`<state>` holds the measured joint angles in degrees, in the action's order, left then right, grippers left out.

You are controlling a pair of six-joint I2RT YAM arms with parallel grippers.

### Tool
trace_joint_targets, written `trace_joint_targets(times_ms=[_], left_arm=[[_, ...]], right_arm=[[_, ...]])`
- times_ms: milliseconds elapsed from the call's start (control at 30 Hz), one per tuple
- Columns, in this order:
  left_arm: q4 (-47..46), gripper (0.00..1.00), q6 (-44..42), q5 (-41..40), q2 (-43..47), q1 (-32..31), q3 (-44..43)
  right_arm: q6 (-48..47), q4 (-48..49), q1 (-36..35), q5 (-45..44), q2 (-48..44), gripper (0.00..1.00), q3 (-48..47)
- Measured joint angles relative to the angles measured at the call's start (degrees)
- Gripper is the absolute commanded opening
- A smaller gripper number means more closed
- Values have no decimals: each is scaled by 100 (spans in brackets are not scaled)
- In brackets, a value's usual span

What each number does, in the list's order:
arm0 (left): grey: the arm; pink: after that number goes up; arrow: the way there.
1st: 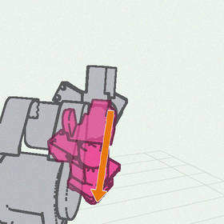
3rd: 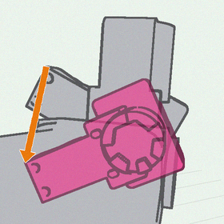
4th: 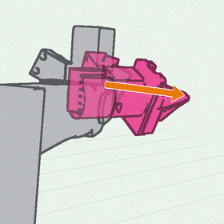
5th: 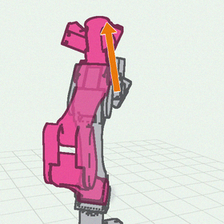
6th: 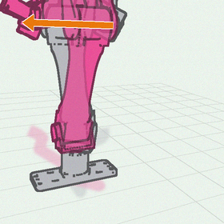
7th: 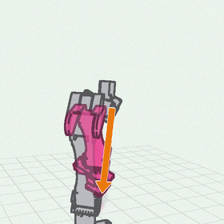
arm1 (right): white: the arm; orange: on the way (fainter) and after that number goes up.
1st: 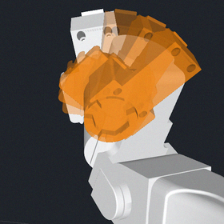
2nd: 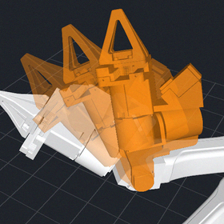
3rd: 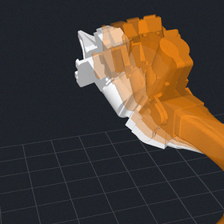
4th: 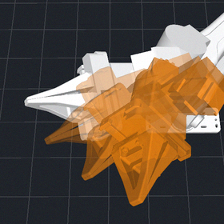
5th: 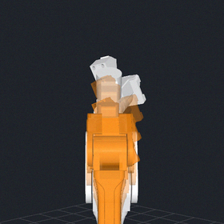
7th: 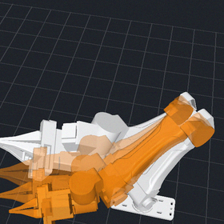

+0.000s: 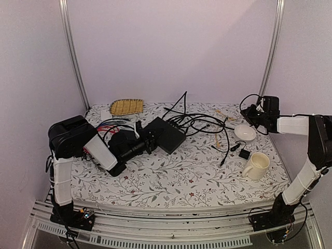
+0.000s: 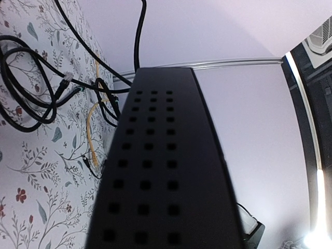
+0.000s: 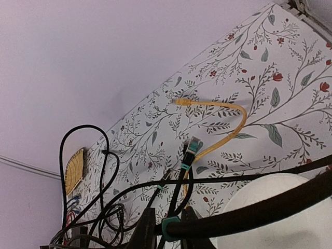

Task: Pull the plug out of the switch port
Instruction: Place the connector at the corner of the board.

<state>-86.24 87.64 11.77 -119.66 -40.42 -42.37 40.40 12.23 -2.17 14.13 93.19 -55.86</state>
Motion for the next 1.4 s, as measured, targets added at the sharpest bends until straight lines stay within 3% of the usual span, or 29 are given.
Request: trace_joint_targets(times_ms=[233,900,1400], left_arm=[[0,0,57,304,-219,9,-323],[4,0,170,562,-343,15,-442],[4,0,181,562,-424,9,-551]], right_arm=[[345,70,72,-138,-125,18,732],[1919,376,85,120,-1722,45,2570],[2363,-216,-111,192,-3130,49,3029]])
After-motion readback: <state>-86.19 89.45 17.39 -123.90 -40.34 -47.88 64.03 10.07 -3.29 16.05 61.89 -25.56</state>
